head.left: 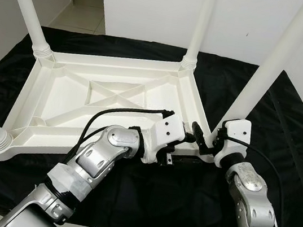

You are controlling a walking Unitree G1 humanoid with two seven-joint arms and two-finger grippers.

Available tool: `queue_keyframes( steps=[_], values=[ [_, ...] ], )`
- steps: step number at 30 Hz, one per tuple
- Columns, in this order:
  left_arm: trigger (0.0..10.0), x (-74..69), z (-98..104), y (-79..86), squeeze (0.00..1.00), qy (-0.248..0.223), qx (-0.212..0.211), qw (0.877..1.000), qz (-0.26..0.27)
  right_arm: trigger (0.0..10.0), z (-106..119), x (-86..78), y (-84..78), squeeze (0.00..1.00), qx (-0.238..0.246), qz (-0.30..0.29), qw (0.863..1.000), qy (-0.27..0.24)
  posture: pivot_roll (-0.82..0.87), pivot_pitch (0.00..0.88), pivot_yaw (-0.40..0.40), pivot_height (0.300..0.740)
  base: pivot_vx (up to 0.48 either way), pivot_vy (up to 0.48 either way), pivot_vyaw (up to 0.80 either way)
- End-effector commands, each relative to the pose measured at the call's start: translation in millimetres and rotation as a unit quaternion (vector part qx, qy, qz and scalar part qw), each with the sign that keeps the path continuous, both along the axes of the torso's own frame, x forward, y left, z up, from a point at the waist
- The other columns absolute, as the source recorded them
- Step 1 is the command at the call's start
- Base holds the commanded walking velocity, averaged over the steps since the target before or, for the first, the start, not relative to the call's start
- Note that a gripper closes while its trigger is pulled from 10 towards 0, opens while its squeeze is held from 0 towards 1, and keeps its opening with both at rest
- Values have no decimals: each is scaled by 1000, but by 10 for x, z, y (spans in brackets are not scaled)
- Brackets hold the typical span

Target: Building children table

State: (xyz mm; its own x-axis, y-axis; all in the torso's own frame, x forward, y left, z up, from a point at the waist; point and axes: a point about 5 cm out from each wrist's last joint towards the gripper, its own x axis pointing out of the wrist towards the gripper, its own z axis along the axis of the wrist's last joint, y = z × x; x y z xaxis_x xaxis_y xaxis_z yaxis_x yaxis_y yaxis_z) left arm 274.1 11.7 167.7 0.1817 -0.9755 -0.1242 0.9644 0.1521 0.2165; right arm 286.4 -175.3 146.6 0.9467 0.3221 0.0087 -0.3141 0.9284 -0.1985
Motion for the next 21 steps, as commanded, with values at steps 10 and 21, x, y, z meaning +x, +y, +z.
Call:
queue_keyframes(
  steps=[10, 21],
  values=[
    [10000, -6, 15, 16, 0, 0, 9, 1000, -7, 0, -211, -56, -1, 0, 20, 37, 998, 55, -46, 0, 12, 740, 0, 0, 0],
    [10000, -23, 7, 13, 0, 2, 11, 1000, -11, 10000, -252, -43, 29, 0, 50, -52, 996, 57, -55, 2, 18, 740, 0, 0, 0]
  ],
)
